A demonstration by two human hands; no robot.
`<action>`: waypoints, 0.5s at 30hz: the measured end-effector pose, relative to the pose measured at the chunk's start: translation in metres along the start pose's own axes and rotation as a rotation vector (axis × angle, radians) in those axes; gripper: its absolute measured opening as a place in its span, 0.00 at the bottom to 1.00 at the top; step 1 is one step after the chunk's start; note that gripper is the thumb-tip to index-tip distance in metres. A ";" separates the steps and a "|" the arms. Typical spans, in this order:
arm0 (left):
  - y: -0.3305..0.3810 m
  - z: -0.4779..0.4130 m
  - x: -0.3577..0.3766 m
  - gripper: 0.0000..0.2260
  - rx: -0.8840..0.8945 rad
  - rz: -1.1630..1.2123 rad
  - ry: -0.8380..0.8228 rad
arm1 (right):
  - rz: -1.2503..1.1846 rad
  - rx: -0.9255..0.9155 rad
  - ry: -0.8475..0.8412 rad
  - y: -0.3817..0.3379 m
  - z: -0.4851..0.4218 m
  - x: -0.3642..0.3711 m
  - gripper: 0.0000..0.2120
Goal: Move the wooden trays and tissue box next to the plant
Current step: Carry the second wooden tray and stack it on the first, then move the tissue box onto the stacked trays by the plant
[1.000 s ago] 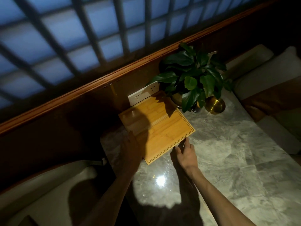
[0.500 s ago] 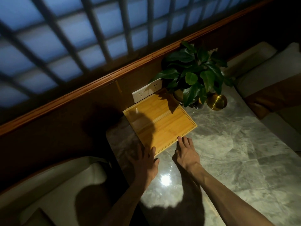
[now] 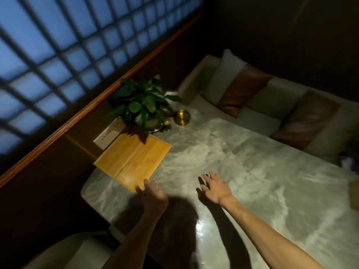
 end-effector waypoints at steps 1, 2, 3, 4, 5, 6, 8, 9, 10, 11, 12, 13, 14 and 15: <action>0.024 0.009 -0.008 0.13 0.047 -0.011 -0.007 | -0.033 0.048 0.023 0.032 0.018 -0.010 0.26; 0.051 0.017 -0.013 0.15 0.103 -0.017 -0.088 | -0.073 0.097 0.053 0.066 0.036 -0.020 0.26; 0.077 0.023 -0.021 0.17 0.131 -0.026 -0.119 | -0.124 0.142 0.089 0.098 0.055 -0.031 0.26; 0.103 0.028 -0.033 0.19 0.142 -0.023 -0.083 | -0.183 0.184 0.129 0.129 0.075 -0.042 0.26; 0.131 0.033 -0.047 0.19 0.169 0.007 -0.050 | -0.249 0.222 0.172 0.159 0.097 -0.054 0.24; 0.161 0.040 -0.057 0.20 0.208 0.052 -0.074 | -0.318 0.258 0.217 0.189 0.118 -0.066 0.22; 0.221 0.060 -0.076 0.19 0.301 0.088 -0.141 | -0.426 0.332 0.306 0.248 0.163 -0.087 0.18; 0.248 0.071 -0.088 0.19 0.336 0.119 -0.140 | -0.463 0.359 0.348 0.274 0.185 -0.097 0.17; 0.271 0.081 -0.099 0.18 0.360 0.167 -0.116 | -0.494 0.374 0.390 0.298 0.205 -0.105 0.17; 0.291 0.092 -0.110 0.18 0.375 0.217 -0.072 | -0.524 0.388 0.429 0.321 0.225 -0.111 0.17; 0.312 0.103 -0.122 0.18 0.382 0.271 -0.021 | -0.545 0.404 0.463 0.343 0.245 -0.117 0.16; 0.321 0.110 -0.129 0.19 0.370 0.320 0.022 | -0.566 0.408 0.498 0.358 0.259 -0.121 0.16; 0.337 0.120 -0.136 0.19 0.364 0.362 0.057 | -0.605 0.417 0.549 0.379 0.277 -0.126 0.16; 0.359 0.132 -0.141 0.19 0.368 0.388 0.077 | -0.635 0.437 0.598 0.404 0.301 -0.131 0.15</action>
Point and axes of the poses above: each hand's wrist, its own z-axis away from the middle knuckle, its own x-axis out of the palm, y = z × x, the point moved 8 cm from there along -z, towards the middle knuckle, and after that the axes turned 14 degrees about -z, right-handed, at the moved point
